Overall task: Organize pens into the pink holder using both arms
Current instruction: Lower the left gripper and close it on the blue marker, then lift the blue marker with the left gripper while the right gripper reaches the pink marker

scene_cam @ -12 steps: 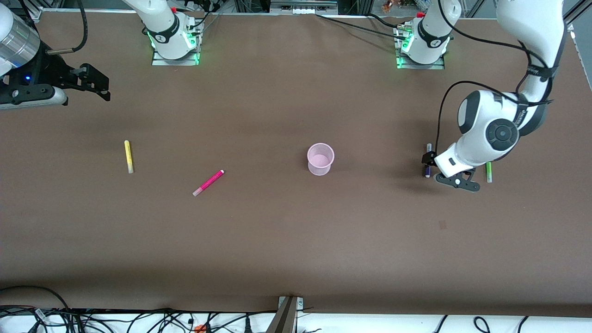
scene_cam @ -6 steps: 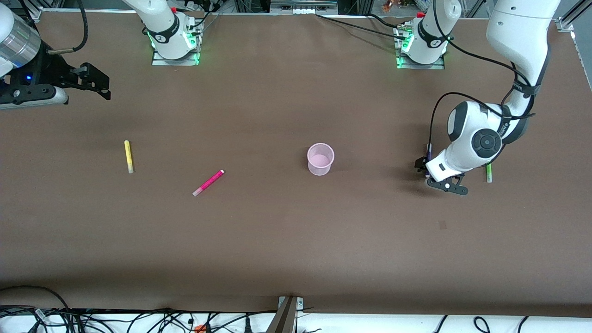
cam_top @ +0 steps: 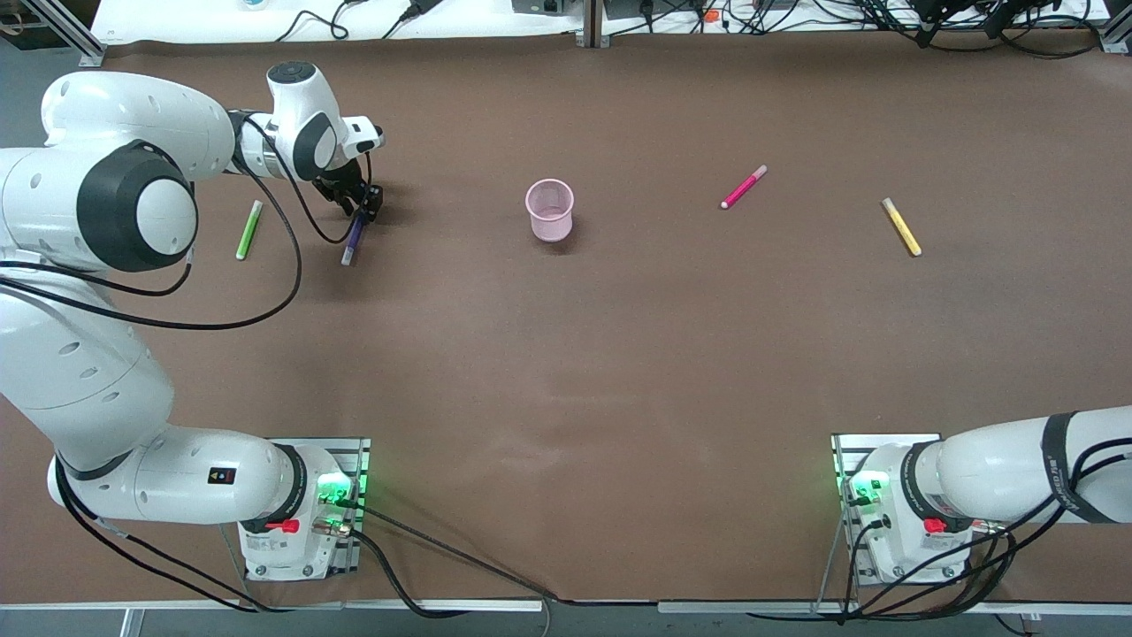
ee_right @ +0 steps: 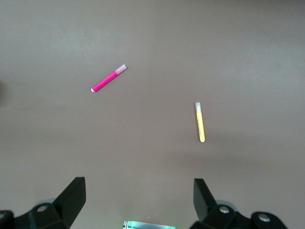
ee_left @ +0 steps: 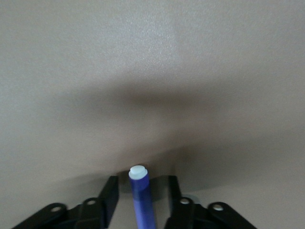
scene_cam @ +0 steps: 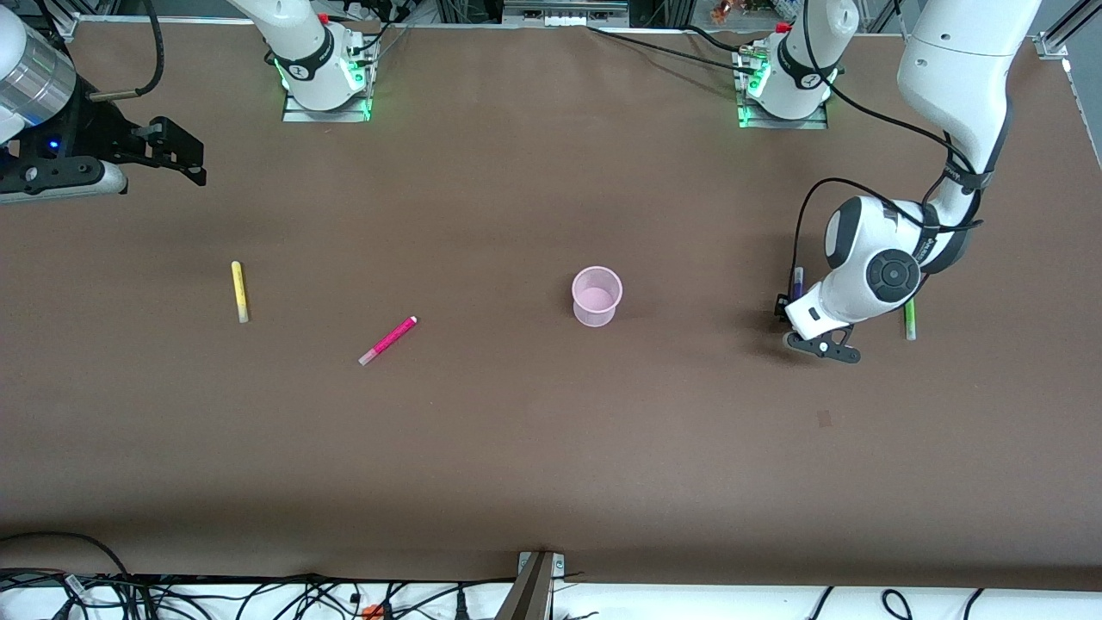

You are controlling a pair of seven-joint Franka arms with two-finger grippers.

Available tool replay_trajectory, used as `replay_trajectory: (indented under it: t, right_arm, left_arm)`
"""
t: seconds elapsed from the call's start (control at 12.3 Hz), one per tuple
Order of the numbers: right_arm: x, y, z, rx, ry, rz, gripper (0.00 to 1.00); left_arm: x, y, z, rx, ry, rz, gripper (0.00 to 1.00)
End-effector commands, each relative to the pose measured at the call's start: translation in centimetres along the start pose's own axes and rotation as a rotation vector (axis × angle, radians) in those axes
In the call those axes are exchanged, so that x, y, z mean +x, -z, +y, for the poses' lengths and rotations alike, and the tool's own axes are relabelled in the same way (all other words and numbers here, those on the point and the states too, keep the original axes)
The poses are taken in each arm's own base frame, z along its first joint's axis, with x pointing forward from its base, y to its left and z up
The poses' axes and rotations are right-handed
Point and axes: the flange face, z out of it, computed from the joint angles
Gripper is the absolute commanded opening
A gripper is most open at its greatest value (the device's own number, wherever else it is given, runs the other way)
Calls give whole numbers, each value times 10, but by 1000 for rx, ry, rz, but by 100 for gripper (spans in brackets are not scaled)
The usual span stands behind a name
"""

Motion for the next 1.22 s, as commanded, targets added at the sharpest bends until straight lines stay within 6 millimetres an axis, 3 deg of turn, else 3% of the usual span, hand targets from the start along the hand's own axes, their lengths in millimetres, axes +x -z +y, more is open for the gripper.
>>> replay_trajectory:
  t: [0.0, 0.08, 0.16, 0.41, 0.57, 0.73, 0.89, 1.14]
  right_arm:
    - [0, 5, -1, -1, -7, 0, 100]
    - [0, 6, -1, -1, -7, 5, 100]
    - [1, 7, -1, -3, -4, 8, 100]
    - [12, 0, -3, 26, 7, 17, 100]
    - [16, 1, -6, 43, -1, 14, 100]
    - [21, -4, -6, 35, 0, 12, 100]
    - [36, -30, -3, 31, 1, -29, 100]
    - [65, -98, 1, -35, 19, -156, 100]
  left_arm:
    - [1, -7, -1, -15, -3, -1, 28]
    - [1, -5, -1, -14, -3, 2, 11]
    - [1, -3, -2, -13, -2, 3, 0]
    - [1, 10, -1, -12, -5, 3, 0]
    - [2, 42, 1, -10, -11, -13, 0]
    - [7, 89, 1, -15, -12, -77, 0]
    - [16, 133, 11, -30, -34, -145, 0]
    - [33, 186, 41, -111, -62, -123, 0]
